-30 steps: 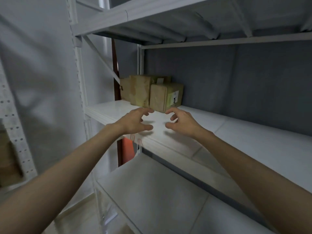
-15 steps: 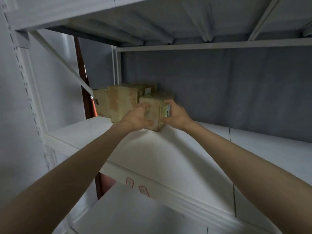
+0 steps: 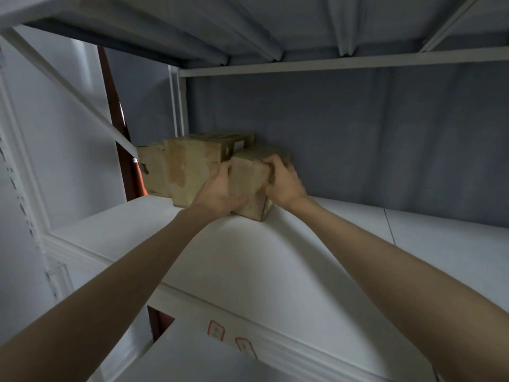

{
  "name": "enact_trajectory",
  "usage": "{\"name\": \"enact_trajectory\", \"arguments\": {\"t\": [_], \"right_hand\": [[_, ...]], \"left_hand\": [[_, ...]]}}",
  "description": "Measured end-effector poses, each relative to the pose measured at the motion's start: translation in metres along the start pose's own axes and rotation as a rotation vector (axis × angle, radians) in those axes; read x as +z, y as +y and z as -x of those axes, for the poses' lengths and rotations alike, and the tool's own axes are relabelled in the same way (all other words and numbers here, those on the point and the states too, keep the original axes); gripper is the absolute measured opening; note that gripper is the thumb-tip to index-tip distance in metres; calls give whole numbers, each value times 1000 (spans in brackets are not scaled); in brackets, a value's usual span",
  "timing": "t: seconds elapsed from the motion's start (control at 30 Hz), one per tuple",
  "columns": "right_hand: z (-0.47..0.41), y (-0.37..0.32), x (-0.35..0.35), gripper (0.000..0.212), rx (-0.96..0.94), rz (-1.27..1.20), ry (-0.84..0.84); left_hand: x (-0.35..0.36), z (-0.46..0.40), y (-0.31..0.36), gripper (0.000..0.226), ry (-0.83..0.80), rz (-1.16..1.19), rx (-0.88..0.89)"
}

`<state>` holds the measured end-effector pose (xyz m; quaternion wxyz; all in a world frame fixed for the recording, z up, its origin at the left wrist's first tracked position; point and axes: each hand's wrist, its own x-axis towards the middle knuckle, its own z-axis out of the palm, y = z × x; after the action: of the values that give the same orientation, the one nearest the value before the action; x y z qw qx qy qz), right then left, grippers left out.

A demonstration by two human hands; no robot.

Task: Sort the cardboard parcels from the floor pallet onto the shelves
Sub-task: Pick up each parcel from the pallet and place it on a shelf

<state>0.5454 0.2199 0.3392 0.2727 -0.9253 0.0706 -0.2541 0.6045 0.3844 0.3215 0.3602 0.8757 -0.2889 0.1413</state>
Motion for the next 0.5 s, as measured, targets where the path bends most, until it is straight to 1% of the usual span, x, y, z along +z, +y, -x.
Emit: {"name": "enact_trajectory", "arguments": {"t": [0.1, 0.2, 0.3, 0.4, 0.5], "right_hand": [[3, 10, -6, 50, 66, -185, 71], [5, 19, -12, 47, 95, -271, 97], [7, 28, -15, 48, 144, -379, 111], [6, 38, -20, 51, 181, -485, 60], [6, 53, -32, 53, 199, -559, 59]], "left_hand": [[22, -6, 12, 116, 70, -27, -11], [45, -15, 27, 130, 103, -24, -31], [62, -25, 41, 136, 157, -7, -28], [72, -35, 52, 143, 185, -16, -32], [77, -43, 58, 144, 185, 66, -38]]}}
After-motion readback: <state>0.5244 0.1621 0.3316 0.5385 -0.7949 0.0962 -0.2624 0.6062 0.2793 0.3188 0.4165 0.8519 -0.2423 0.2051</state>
